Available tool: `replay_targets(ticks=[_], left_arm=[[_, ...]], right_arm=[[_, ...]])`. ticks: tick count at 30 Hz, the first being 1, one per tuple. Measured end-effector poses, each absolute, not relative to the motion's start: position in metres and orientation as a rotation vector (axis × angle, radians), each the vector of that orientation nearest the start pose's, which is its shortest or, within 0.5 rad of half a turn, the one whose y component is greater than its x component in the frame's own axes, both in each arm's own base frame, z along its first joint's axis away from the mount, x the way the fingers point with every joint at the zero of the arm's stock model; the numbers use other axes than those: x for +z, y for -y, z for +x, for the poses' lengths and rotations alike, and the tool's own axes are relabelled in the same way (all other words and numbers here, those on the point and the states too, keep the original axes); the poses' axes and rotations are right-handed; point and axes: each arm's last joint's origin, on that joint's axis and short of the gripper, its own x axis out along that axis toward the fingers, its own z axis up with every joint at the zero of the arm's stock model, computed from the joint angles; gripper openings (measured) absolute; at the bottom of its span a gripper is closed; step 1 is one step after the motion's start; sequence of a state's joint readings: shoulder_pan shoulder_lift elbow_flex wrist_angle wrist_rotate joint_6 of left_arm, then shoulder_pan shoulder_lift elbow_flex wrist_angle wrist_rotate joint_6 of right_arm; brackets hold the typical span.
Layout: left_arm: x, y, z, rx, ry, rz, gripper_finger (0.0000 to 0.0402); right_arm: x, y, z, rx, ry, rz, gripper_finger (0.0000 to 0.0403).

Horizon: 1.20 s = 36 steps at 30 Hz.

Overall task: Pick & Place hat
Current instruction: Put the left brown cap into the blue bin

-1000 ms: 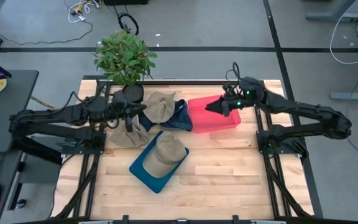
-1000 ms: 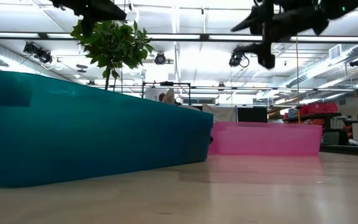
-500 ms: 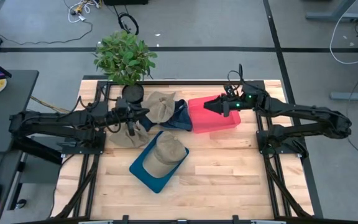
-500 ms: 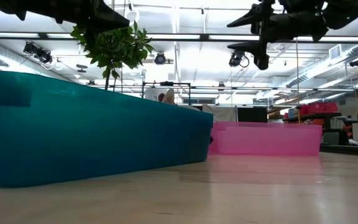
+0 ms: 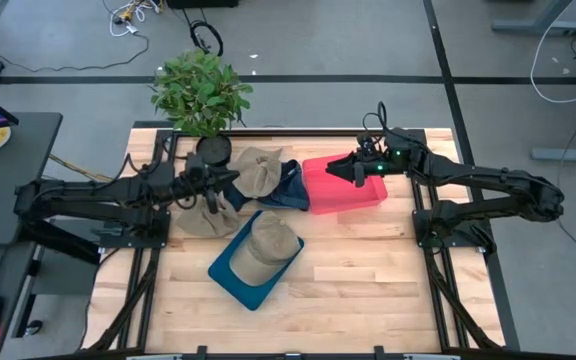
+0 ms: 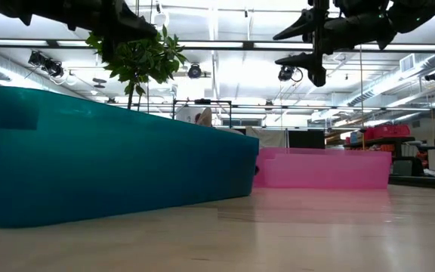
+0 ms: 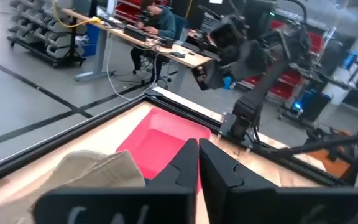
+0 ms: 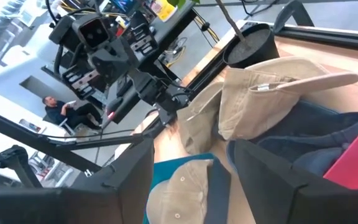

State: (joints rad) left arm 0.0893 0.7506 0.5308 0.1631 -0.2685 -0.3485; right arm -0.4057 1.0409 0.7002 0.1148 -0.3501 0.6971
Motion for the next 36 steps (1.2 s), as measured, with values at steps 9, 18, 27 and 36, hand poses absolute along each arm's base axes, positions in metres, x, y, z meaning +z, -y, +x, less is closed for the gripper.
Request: replay_targets(ticks=[9,18,27,36], left_arm=[[0.292,-0.02,0.175,0.261,-0.146,-0.27,0.0135],[0.304,-0.023,0.194,0.136,-0.626,0.185,0.0206],[0.293,-0.028,0.233,-0.19,-1.123,0.468,0.0225],[0.263,-0.028,0.263,-0.479,-1.313,0.568,0.0223]], right_arm=[[0.286,0.081,0.215,-0.117,-0.177,0.793,0.0226],[0.286,0.081,0.216,-0.089,-0.186,0.8,0.0226],[0.285,0.08,0.215,-0.068,-0.197,0.821,0.0226],[0.285,0.08,0.215,-0.06,-0.201,0.83,0.0226]])
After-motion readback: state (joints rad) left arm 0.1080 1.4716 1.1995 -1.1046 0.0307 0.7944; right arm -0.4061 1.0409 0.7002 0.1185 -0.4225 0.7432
